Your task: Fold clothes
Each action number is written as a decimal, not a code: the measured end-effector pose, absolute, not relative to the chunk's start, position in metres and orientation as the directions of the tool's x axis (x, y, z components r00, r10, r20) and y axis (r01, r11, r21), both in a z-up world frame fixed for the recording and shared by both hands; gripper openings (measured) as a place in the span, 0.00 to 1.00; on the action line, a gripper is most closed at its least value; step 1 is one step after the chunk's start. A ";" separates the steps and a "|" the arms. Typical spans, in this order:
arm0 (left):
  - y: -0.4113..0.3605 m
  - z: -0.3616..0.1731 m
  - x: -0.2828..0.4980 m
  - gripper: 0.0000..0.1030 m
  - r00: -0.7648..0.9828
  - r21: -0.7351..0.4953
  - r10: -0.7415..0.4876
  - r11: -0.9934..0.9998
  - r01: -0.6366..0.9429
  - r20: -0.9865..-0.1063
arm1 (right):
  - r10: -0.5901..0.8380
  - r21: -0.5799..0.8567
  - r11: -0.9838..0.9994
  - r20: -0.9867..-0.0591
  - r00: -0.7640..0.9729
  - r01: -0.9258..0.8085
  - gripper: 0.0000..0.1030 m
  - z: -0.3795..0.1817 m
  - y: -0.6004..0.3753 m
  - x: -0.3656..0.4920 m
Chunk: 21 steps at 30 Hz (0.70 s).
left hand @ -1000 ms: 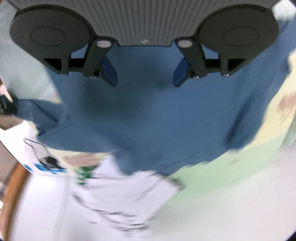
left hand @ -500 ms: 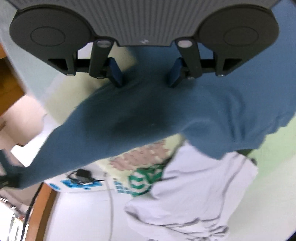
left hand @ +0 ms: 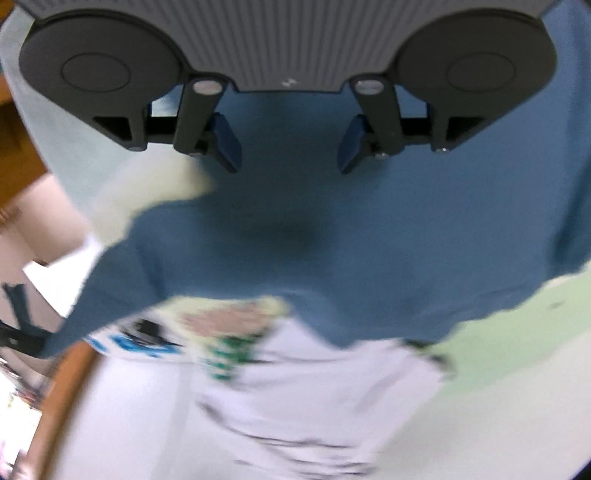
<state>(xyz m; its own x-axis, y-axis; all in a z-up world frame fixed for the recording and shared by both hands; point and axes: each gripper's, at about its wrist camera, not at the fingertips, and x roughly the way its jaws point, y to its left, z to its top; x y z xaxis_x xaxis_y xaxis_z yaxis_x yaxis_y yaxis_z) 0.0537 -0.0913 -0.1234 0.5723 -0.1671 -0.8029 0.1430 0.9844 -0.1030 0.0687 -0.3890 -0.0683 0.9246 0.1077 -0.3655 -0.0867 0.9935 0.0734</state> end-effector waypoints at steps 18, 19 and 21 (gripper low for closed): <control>0.068 -0.130 0.008 0.60 0.544 0.039 0.185 0.962 -0.269 -0.819 | 0.294 -0.164 0.897 -0.474 0.830 -0.411 0.08 -0.118 -0.233 0.073; 0.066 -0.127 0.007 0.61 0.557 0.033 0.174 0.967 -0.254 -0.812 | 0.319 -0.182 0.878 -0.467 0.825 -0.442 0.08 -0.117 -0.223 0.065; 0.061 -0.123 0.006 0.64 0.580 0.022 0.148 0.976 -0.219 -0.801 | 0.371 -0.218 0.835 -0.456 0.809 -0.505 0.08 -0.115 -0.201 0.047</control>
<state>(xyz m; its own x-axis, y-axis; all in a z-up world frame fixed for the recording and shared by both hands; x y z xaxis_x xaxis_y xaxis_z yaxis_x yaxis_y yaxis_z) 0.0057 0.0611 -0.1231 0.5798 0.1482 -0.8012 -0.2185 0.9756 0.0224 0.0475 -0.2009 -0.1149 0.8093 0.3707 -0.4556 -0.5053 0.8349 -0.2183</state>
